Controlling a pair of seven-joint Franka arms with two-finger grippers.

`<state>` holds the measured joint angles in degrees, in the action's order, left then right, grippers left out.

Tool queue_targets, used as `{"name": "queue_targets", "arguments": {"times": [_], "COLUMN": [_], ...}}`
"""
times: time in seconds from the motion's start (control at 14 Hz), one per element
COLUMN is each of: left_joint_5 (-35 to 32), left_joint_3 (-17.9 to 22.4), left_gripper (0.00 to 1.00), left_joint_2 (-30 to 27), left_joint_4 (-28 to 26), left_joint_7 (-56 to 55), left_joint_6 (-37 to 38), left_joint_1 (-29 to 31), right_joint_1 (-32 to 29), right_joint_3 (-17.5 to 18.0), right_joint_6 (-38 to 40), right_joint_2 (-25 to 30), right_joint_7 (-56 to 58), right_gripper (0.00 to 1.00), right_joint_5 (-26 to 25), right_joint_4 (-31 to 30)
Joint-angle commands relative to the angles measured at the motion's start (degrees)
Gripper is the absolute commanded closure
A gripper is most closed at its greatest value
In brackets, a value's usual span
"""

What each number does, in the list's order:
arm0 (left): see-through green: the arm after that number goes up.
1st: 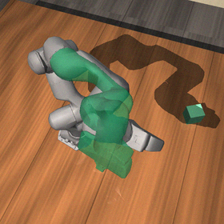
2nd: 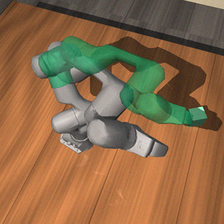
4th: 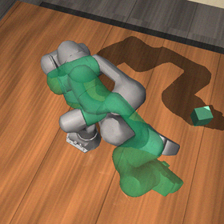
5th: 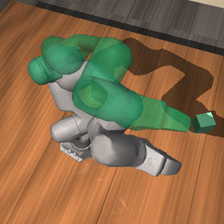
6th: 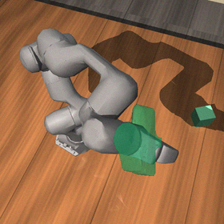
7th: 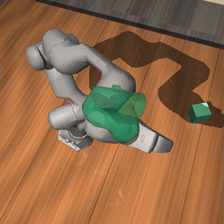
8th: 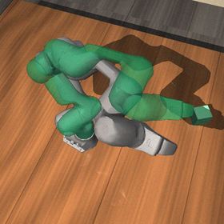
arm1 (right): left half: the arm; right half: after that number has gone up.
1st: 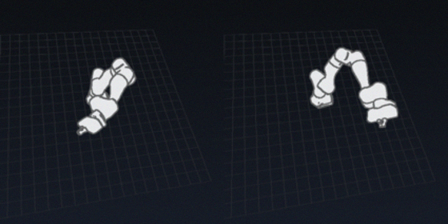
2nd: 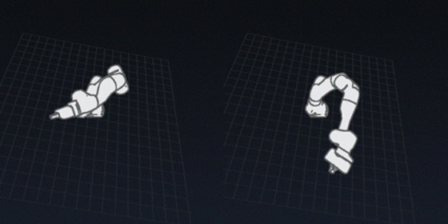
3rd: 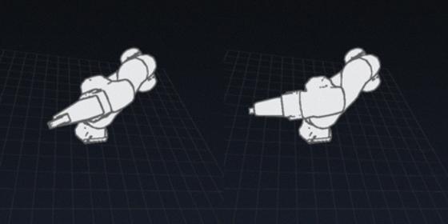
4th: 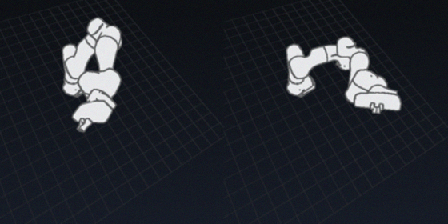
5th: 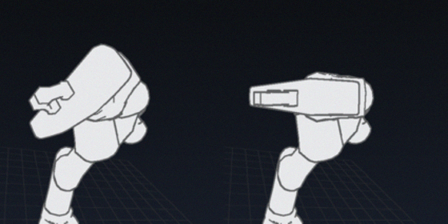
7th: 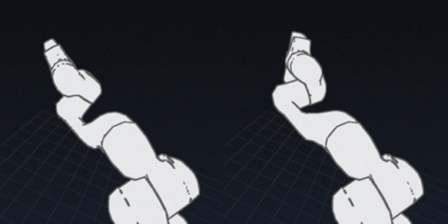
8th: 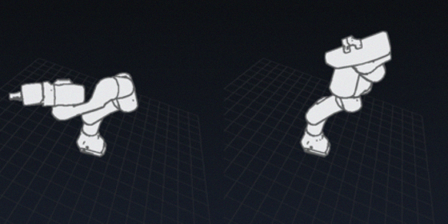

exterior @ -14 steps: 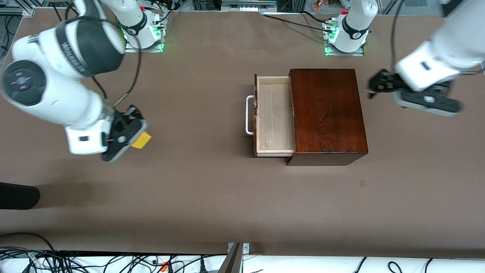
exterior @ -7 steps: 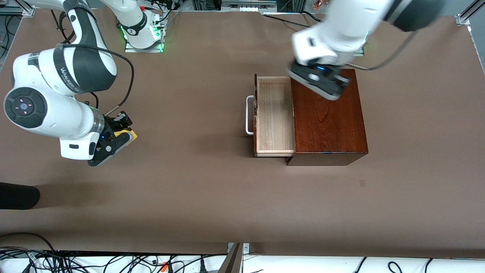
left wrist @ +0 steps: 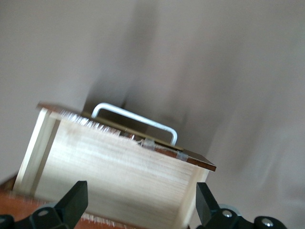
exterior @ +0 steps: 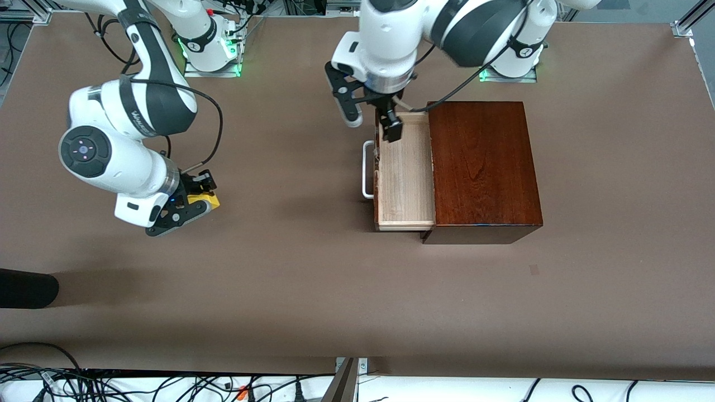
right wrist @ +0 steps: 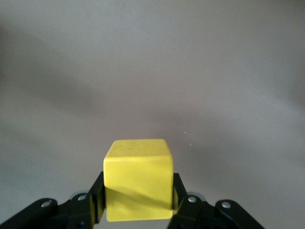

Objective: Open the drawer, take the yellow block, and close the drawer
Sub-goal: 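Set the cube down with the right gripper while the left gripper reaches the drawer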

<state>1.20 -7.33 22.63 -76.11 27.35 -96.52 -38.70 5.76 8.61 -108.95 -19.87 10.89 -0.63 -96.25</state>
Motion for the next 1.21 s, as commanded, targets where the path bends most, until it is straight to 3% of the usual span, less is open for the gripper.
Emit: {"name": "queue_targets", "arguments": {"times": [0.0, 0.43, 0.64, 0.93, 1.07, 1.14], "left_joint_5": [-1.11, -8.74, -9.99, -14.73, -14.82, -14.82], "left_joint_3": [0.83, 0.74, 0.83, 0.83, 0.83, 0.92], "left_gripper": [0.0, 0.0, 0.0, 0.0, 0.0, 0.0], "left_joint_2": [3.37, 10.58, 14.27, 16.57, 16.57, 16.57], "left_joint_4": [2.72, 1.84, 1.58, 1.32, 0.17, 0.0], "left_joint_7": [12.24, 17.57, 17.21, 16.68, 15.46, 14.58], "left_joint_6": [-1.21, -6.21, -10.25, -10.7, -10.61, -10.18], "left_joint_1": [-1.99, -6.55, -7.09, -7.35, -7.27, -7.27], "right_joint_1": [-3.64, -6.11, -6.2, -6.2, -6.2, -6.2], "right_joint_3": [-0.09, -0.43, -1.4, -3.33, -3.77, -4.12], "right_joint_6": [-8.36, -21.37, -23.06, -27.28, -27.28, -27.37], "right_joint_2": [3.96, 3.43, 0.8, -2.28, -2.81, -3.07], "right_joint_7": [-0.43, -4.64, -10.7, -10.54, -10.71, -10.45], "right_gripper": [1.0, 1.0, 0.97, 0.97, 0.79, 0.58], "right_joint_5": [2.21, 2.3, 2.21, 2.12, 1.95, 1.43], "right_joint_4": [-10.95, -22.91, -24.07, -24.95, -24.78, -24.6]}}
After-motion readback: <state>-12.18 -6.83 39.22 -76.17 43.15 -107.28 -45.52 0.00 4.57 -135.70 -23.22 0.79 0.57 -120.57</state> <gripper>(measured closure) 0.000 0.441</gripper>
